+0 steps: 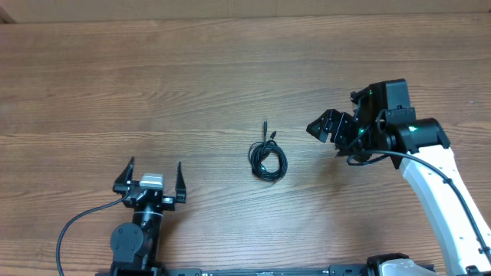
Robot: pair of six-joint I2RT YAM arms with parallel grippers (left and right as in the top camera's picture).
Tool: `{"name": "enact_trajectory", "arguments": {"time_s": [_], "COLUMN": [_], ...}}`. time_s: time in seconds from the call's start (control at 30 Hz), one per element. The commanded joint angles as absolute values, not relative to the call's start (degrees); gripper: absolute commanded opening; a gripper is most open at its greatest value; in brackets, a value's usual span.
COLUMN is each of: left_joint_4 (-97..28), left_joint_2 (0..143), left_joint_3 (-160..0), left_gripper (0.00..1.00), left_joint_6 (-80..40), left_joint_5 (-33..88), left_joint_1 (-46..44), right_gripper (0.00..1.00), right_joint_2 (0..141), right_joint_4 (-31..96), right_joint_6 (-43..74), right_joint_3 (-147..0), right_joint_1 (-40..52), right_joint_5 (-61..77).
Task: Untangle cables
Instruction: 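Raise the right gripper and move it toward the right of the cable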
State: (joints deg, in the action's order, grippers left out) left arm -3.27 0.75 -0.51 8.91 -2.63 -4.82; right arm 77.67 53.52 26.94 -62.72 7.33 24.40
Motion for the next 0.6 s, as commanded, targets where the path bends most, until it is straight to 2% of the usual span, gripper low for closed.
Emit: {"name": "enact_trajectory", "arguments": {"time_s": [0.0,0.07,0.13,0.3,0.43,0.57], "left_joint_4": [-3.86,-3.84,-3.62,-1.06,-6.33,-12.27], "left_joint_2": [0.27,0.27,0.27,0.27,0.34,0.99], "left_joint_3": [-0.27,-0.27,-0.27,-0.64,-3.66,-8.38], "left_gripper": [0.99,0.99,1.0,0.99,0.99,1.0], "left_joint_6": [13.54,13.56,13.23,6.02,-5.89,-8.34], "left_joint_5": [-6.31,-6.37,-5.91,4.99,5.98,8.38], "left_joint_1": [-4.51,-4.51,-4.51,-4.51,-4.51,-4.51], "right_gripper": [0.93,1.0,1.0,1.0,1.0,1.0], "right_joint_2": [77.56,77.56,77.56,77.56,77.56,77.56], "right_joint_4": [53.47,53.19,51.88,49.56,48.29,47.72], "right_joint_6": [26.79,26.76,26.76,26.79,26.79,26.81], "right_joint_3": [-64.1,-64.1,-64.1,-64.1,-64.1,-64.1], "right_joint_1": [7.51,7.51,7.51,7.51,7.51,7.51], "right_joint_5": [23.59,23.55,23.57,23.59,23.59,23.57]}}
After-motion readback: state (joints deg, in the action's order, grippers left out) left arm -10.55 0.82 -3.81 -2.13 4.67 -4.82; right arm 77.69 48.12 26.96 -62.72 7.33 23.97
